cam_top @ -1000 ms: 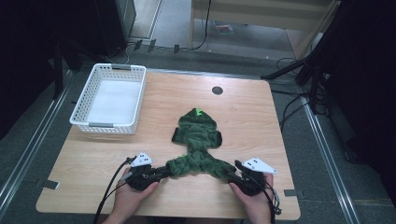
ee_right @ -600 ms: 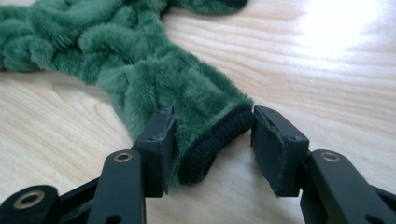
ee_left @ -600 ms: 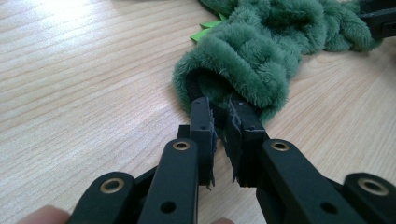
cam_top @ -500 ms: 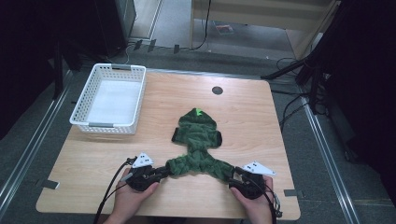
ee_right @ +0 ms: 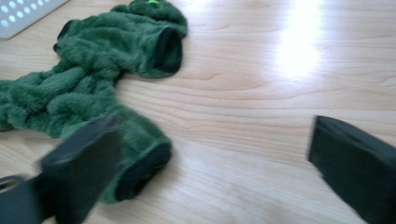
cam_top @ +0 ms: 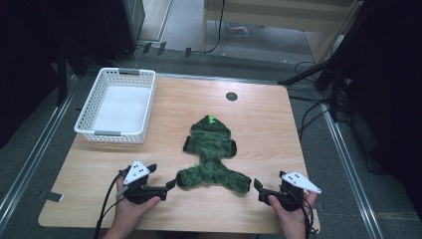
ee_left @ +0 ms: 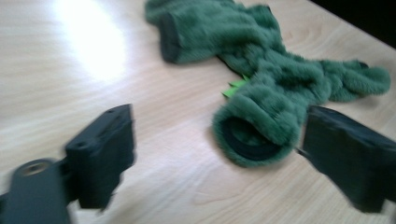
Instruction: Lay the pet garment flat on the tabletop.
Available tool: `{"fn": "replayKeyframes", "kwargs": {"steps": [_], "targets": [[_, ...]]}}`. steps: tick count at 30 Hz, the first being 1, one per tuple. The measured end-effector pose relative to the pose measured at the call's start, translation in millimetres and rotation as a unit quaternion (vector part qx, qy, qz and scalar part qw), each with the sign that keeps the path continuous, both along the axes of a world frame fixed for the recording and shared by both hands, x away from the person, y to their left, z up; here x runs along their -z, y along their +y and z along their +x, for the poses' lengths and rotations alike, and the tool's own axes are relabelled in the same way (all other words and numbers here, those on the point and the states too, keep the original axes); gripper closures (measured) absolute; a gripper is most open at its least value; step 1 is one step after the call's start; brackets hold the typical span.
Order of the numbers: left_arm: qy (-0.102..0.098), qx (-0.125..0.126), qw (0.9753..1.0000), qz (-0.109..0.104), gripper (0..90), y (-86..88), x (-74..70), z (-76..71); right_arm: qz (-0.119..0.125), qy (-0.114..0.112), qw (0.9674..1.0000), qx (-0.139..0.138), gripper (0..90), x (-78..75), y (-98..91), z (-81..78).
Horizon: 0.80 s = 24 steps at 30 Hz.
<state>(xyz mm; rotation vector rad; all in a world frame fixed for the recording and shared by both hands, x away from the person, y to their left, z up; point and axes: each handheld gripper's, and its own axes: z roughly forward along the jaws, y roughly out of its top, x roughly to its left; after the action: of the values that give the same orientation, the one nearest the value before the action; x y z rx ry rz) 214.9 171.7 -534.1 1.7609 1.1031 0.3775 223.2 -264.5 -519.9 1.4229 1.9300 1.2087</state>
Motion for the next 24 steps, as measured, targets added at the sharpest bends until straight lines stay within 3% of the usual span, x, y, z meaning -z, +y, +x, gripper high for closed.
{"fn": "replayKeyframes", "kwargs": {"steps": [2, 9, 14, 24], "targets": [[-0.002, -0.008, 1.0000, -0.004, 1.2, 10.0, -1.6, -1.2, -0.004, -0.006, 1.0000, 0.007, 0.0, 0.0, -4.9, 0.0], [-0.005, -0.061, 0.9981, -0.004, 1.1, 52.7, -4.6, -5.4, -0.021, -0.013, 0.9992, 0.032, 0.0, 2.6, -17.1, 3.4], [-0.018, -0.096, 0.9952, 0.006, 1.1, 80.6, -4.6, -10.5, -0.025, -0.009, 0.9987, 0.043, 0.0, 5.8, -24.7, 6.1], [-0.012, -0.139, 0.9900, 0.016, 1.1, 133.1, 0.7, -14.8, -0.023, 0.006, 0.9974, 0.068, 0.0, 12.6, -41.0, 7.9]]}}
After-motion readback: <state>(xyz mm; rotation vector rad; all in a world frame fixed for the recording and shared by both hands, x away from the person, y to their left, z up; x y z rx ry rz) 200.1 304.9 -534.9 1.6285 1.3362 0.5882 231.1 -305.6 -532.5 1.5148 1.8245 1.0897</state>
